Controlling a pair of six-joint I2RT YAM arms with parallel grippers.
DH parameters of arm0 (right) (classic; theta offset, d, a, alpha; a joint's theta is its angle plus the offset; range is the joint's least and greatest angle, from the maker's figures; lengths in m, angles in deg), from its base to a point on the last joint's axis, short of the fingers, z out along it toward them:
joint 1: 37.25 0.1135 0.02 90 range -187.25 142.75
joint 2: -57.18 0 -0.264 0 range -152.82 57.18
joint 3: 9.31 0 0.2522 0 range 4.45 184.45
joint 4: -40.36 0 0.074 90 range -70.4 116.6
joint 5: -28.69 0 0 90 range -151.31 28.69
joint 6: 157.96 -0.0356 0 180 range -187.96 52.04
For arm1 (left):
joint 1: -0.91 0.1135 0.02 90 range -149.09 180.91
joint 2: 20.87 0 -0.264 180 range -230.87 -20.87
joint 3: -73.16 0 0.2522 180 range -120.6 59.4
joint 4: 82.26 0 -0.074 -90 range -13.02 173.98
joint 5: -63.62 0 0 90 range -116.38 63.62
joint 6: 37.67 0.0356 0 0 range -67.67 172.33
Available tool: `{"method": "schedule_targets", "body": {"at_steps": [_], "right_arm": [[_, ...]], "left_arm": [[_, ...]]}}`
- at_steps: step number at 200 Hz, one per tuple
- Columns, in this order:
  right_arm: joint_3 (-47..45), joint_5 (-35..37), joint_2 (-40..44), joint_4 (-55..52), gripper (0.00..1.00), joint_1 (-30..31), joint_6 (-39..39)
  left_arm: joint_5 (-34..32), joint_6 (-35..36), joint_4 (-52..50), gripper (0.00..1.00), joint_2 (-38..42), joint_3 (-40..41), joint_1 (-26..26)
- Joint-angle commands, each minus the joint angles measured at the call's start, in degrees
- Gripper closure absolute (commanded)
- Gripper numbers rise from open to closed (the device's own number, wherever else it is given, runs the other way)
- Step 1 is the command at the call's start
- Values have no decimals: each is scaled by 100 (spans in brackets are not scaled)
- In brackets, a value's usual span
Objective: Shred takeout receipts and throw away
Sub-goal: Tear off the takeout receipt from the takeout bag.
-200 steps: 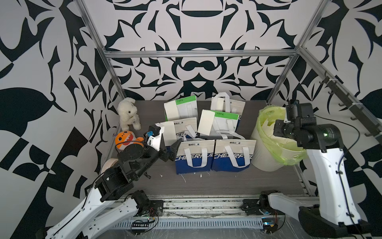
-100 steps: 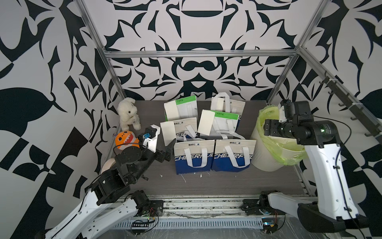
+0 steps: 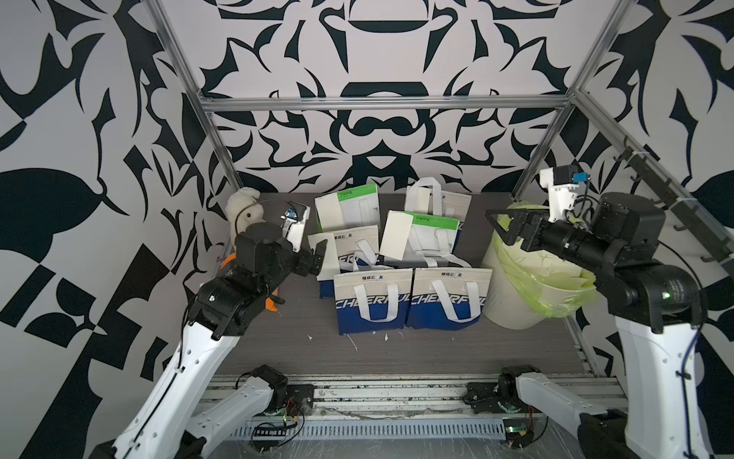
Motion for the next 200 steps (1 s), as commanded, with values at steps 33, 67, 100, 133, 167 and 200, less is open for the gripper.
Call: {"method": "schedule_targets", "body": {"at_steps": [33, 67, 100, 133, 167, 200], "right_arm": [[391, -674, -1051, 255, 20, 1192, -201], [314, -336, -1702, 747, 24, 2001, -328], [323, -350, -2358, 1464, 30, 2423, -596], [1000, -189, -3175, 1315, 33, 2889, -396], [1707, -24, -3931, 998, 35, 3226, -145], [2185, 229, -4505, 910, 37, 3504, 1]], "left_arm": [[2436, 75, -802, 13, -653, -413, 1819], [3440, 73, -312, 23, -691, -52, 1974], [4121, 233, 299, 23, -664, 452, 2047], [4445, 237, 405, 31, -1113, 406, 2334], [4511, 237, 621, 33, -1340, 336, 2458], [4579, 273, 686, 35, -1499, 362, 2467]]}}
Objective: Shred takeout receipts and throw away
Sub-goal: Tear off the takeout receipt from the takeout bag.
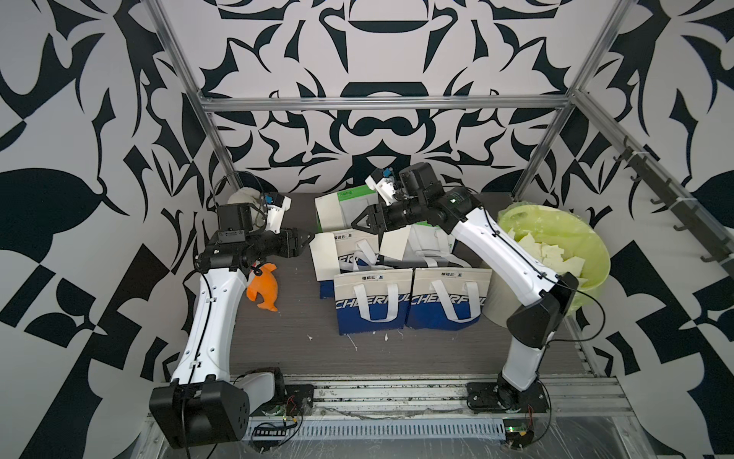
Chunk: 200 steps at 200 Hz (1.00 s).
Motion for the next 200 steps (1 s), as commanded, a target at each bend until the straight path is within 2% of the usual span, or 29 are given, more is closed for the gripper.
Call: {"method": "schedule_targets", "body": {"at_steps": [1, 30, 74, 127, 167, 200], "right_arm": [[488, 244, -151, -11, 37, 167, 224], [865, 373, -657, -37, 42, 351, 225], [1299, 502, -1261, -63, 51, 550, 163], [1667, 518, -1693, 58, 55, 682, 54], [1996, 553, -1917, 288, 62, 758, -152], [2209, 725, -2106, 525, 72, 801, -405]], "left_arm": [[250, 78, 166, 35, -88, -63, 25], [481, -138, 375, 39, -162, 85, 22], [472, -293, 491, 45, -281, 189, 26], [403, -589, 509, 57, -435, 321, 24], [494, -682, 688, 60, -420, 558, 27], [581, -826, 868, 60, -271, 809, 24]]}}
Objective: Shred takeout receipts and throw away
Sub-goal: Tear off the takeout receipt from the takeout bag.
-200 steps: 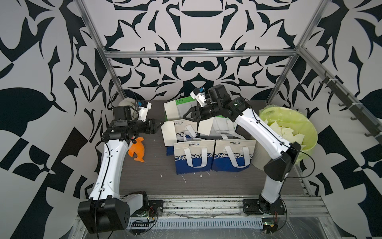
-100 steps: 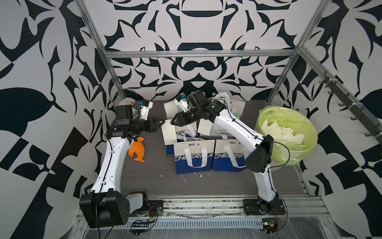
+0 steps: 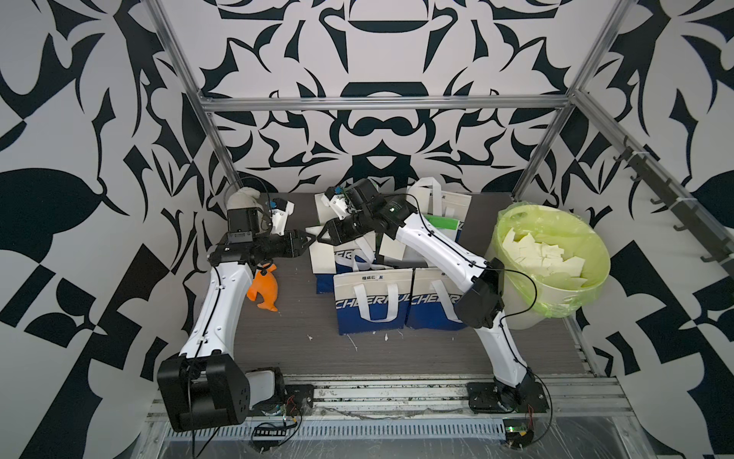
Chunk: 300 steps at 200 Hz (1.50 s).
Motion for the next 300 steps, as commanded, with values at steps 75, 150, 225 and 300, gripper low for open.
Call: {"method": "schedule_targets", "body": {"at_steps": [75, 150, 225, 300], "right_arm": [[858, 554, -92, 470, 100, 142, -326], [923, -44, 266, 387, 100, 171, -492], [612, -558, 499, 836, 100, 204, -809], [929, -594, 389, 711, 100, 340, -836]], "left_arm": [[-1030, -865, 872, 42, 983, 783, 161], [-502, -1042, 973, 36, 501, 922, 618], [854, -1380, 2061, 35, 495, 1402, 454], [311, -1158, 1991, 36, 617, 1746, 101]]}}
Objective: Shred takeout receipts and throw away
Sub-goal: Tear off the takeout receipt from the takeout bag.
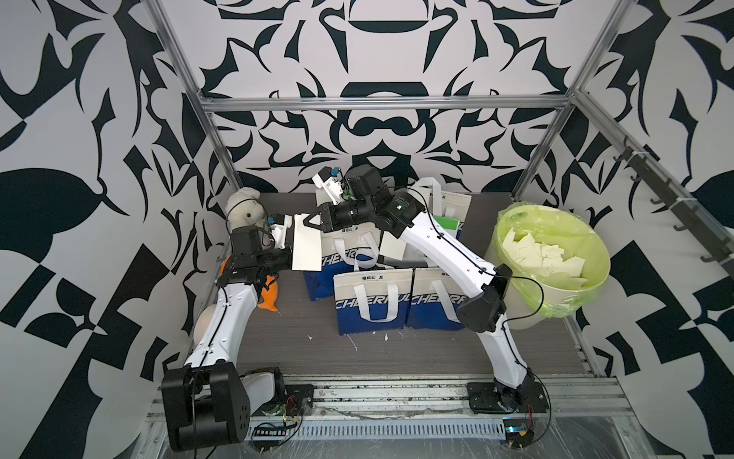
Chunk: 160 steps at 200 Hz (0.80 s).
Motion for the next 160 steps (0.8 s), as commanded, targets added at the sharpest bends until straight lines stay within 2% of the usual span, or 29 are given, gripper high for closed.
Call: {"method": "schedule_targets", "body": {"at_steps": [1, 29, 36, 38, 41, 65, 87, 102, 112, 136, 160], "right_arm": [[300, -70, 170, 101, 100, 56, 45], [195, 245, 553, -245, 100, 55, 453], [101, 370, 683, -335, 100, 56, 580], [71, 412, 725, -364, 100, 56, 617], [31, 464, 789, -413, 100, 54, 678], [-359, 914, 1320, -824, 100, 50, 1160], [-1043, 1270, 1953, -1018, 100, 54, 1431], [-1764, 1460, 2534, -830, 100, 56, 1496], [-2279, 1534, 2955, -614, 100, 56, 1509], [-3326, 1694, 3949, -299, 100, 56, 1568], [-4104, 1832, 4849, -388, 100, 53, 1745]], "left_arm": [[-230, 159, 33, 36, 126, 134, -21], [-1138, 287, 16, 18, 666, 140, -17], [-1354, 382, -69, 16, 809, 105, -17], [-1416, 399, -89, 5, 843, 96, -16], [-1515, 437, -124, 0, 908, 78, -17], [-2182, 518, -409, 1, 1389, 20, -16], [-2274, 636, -708, 0, 1755, 37, -16], [-2386, 425, -824, 1, 1965, 62, -17], [-2225, 304, -854, 0, 2079, 67, -16], [-1080, 379, -953, 1, 2281, -57, -22], [-683, -83, -916, 1, 2430, -367, -17]]}}
